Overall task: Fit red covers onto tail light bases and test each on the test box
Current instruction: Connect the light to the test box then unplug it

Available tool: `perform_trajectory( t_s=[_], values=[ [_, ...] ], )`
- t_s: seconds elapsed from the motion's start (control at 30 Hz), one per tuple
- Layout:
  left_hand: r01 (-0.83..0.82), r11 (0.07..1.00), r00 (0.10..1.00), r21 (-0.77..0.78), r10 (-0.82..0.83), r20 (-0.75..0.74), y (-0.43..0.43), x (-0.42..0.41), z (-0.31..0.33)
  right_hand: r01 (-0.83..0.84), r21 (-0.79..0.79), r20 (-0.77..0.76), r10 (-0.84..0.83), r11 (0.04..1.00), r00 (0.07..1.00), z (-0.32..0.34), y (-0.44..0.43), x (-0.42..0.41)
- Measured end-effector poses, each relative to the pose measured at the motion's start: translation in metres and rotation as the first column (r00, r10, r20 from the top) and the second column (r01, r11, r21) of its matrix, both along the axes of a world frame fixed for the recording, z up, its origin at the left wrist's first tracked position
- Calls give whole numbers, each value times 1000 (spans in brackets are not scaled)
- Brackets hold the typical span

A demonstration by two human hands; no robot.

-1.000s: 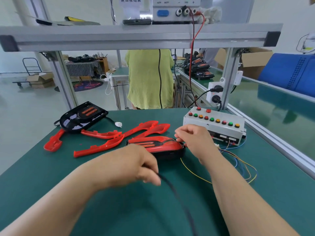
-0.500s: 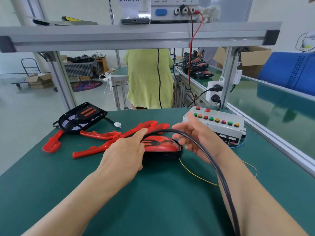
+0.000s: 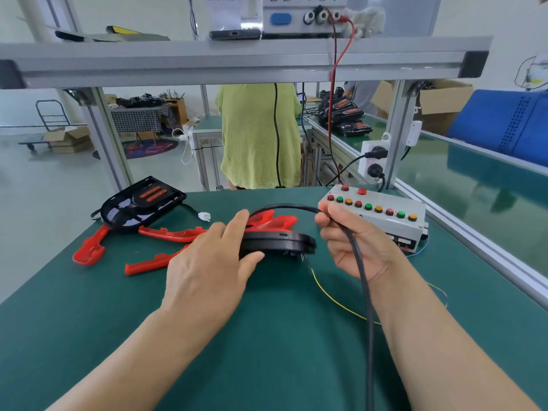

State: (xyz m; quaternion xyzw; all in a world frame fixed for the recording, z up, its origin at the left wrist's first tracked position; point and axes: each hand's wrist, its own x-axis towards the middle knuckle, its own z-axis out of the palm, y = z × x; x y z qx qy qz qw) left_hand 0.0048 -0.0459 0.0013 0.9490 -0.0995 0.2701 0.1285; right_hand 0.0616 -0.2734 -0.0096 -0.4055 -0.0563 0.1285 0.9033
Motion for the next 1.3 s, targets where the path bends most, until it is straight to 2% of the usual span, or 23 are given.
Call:
perform_trajectory(
  t_s=[0.07, 0.13, 0.2, 0.27, 0.37, 0.43, 0.47, 0.6, 0.7, 0.77, 0.8, 0.83, 0.87, 0.9, 0.93, 1.0, 1.03, 1.07, 1.13, 1.2, 1.23, 1.27, 1.3],
  values=[
    [75, 996, 992, 53, -80, 97, -1, -2, -3, 71, 6, -105, -70, 997, 992, -4, 5, 5],
    [251, 965, 958, 72, -259, 125, -4, -3, -10, 111, 20, -153, -106, 994, 983, -8, 8, 9],
    [481, 870, 869, 107, -489, 76, -10, -5, -15, 128, 36, -174, -120, 991, 977, -11, 11, 12],
    [642, 731, 749, 232, -662, 11, -18, -9, -19, 128, 57, -190, -115, 990, 975, -13, 12, 13],
    [752, 549, 588, 365, -809, 4, -29, -19, -24, 116, 85, -217, -95, 990, 972, -14, 13, 13],
    [774, 513, 547, 371, -837, 19, -31, -23, -28, 117, 73, -222, -98, 991, 970, -16, 11, 13],
    [788, 531, 551, 314, -834, 28, -32, -23, -29, 122, 65, -224, -104, 990, 969, -17, 11, 13],
    [813, 538, 575, -222, -803, 160, -29, -16, -23, 197, 9, -248, -189, 980, 950, -19, 6, 16],
    [665, 468, 702, -582, -657, 275, -18, -8, -9, 209, -76, -213, -221, 975, 952, -19, 6, 15],
    [544, 506, 817, -669, -501, 285, -3, 0, 6, 197, -144, -173, -221, 970, 960, -18, 9, 15],
    [510, 452, 840, -732, -447, 309, 7, 7, 12, 221, -201, -159, -255, 954, 954, -18, 11, 17],
    [486, 267, 834, -833, -425, 350, 18, 15, 19, 265, -281, -136, -312, 922, 940, -19, 12, 18],
    [429, -1, 823, -903, -412, 391, 31, 22, 27, 317, -384, -93, -378, 867, 921, -19, 13, 18],
    [359, -175, 831, -917, -387, 399, 44, 30, 35, 366, -496, -25, -435, 787, 900, -20, 15, 18],
    [307, -250, 845, -918, -372, 383, 58, 37, 42, 409, -595, 60, -469, 692, 881, -21, 17, 18],
    [201, -296, 885, -934, -353, 303, 84, 51, 52, 456, -728, 209, -467, 513, 859, -26, 22, 17],
    [142, -278, 900, -950, -364, 241, 97, 60, 53, 457, -771, 256, -442, 444, 860, -28, 25, 16],
    [86, -209, 909, -974, -384, 163, 109, 68, 53, 454, -801, 289, -412, 391, 864, -28, 27, 14],
    [42, 26, 919, -999, -393, 29, 130, 85, 48, 445, -825, 328, -347, 347, 879, -27, 31, 11],
    [61, 352, 954, -934, -296, -50, 144, 99, 40, 427, -840, 333, -302, 335, 893, -26, 31, 11],
    [70, 552, 975, -831, -213, -59, 148, 105, 37, 411, -851, 327, -282, 328, 902, -27, 31, 10],
    [63, 742, 991, -667, -124, -44, 150, 111, 36, 395, -863, 322, -260, 315, 910, -27, 31, 10],
    [29, 888, 999, -459, -43, -20, 151, 117, 35, 383, -873, 319, -241, 302, 917, -27, 31, 10]
  ],
)
